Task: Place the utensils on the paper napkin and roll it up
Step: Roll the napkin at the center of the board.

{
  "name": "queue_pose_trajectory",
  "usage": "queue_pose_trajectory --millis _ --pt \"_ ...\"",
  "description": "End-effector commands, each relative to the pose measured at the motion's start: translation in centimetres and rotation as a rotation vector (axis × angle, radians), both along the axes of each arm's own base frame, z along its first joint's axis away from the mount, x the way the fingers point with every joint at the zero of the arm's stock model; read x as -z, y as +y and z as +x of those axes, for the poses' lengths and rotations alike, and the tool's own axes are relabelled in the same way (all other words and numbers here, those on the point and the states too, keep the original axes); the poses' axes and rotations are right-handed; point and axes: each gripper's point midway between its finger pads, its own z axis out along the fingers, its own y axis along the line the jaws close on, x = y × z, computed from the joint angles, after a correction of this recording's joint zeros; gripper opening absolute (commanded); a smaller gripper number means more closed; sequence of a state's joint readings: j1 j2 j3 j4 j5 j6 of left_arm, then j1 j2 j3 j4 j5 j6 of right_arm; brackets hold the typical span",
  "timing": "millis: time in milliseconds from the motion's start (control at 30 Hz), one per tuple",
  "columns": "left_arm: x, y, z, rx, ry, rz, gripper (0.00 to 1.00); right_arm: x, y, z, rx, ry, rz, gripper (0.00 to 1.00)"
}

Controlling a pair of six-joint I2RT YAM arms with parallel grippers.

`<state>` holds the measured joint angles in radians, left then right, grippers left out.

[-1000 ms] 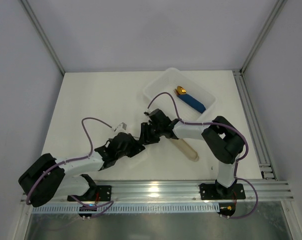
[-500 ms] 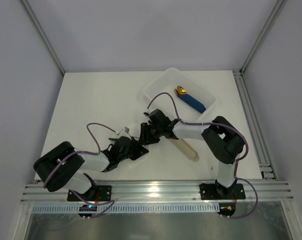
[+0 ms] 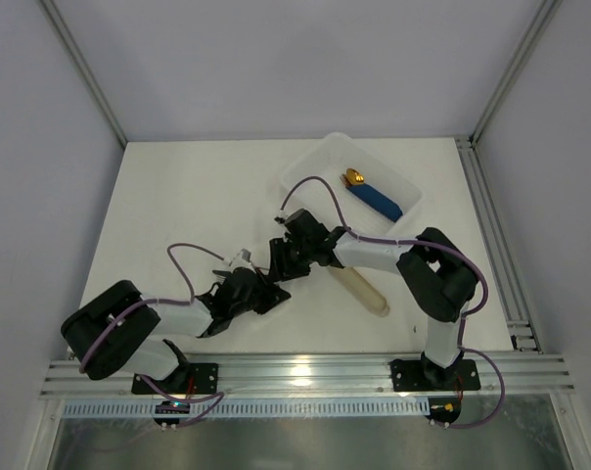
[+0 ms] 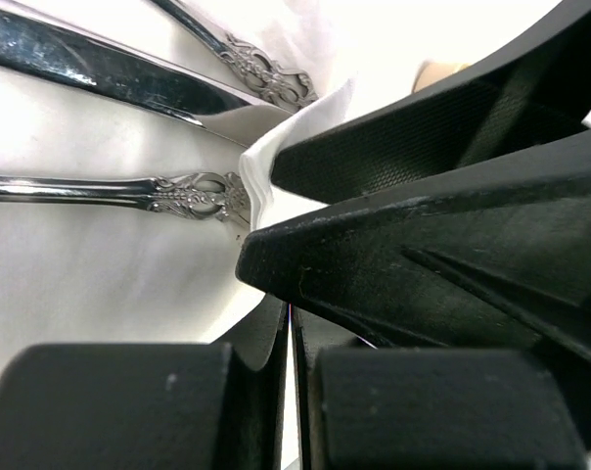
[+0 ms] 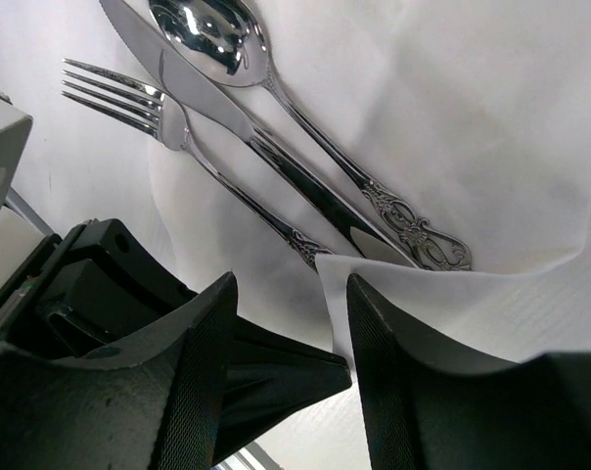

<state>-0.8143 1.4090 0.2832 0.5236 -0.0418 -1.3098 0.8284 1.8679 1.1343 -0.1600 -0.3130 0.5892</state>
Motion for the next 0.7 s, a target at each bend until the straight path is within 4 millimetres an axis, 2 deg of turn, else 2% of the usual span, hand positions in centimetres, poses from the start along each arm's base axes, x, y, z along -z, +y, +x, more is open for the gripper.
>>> queue_pose_trajectory --millis 0,367,467,667 --pt "-1.3 -0.3 0.7 -0.019 -0.038 -0.012 0.0 -2.8 0.5 1.1 -0.024 -0.089 -0.002 0.53" --pt "-1.6 -0.7 0.7 0.004 -0.042 0.002 0.0 -2.4 0.4 1.0 -0.039 -0.102 -0.014 0.57" --pt "-1.3 -0.5 0.6 0.002 -0.024 0.024 0.0 -2.2 -0.4 1.3 -0.052 -0.134 -0.057 0.58" --pt "-2.9 -0.8 0.7 0.017 -0.059 0.0 0.04 -2.1 -0.8 1.1 -0.061 -0.161 -0.069 0.62"
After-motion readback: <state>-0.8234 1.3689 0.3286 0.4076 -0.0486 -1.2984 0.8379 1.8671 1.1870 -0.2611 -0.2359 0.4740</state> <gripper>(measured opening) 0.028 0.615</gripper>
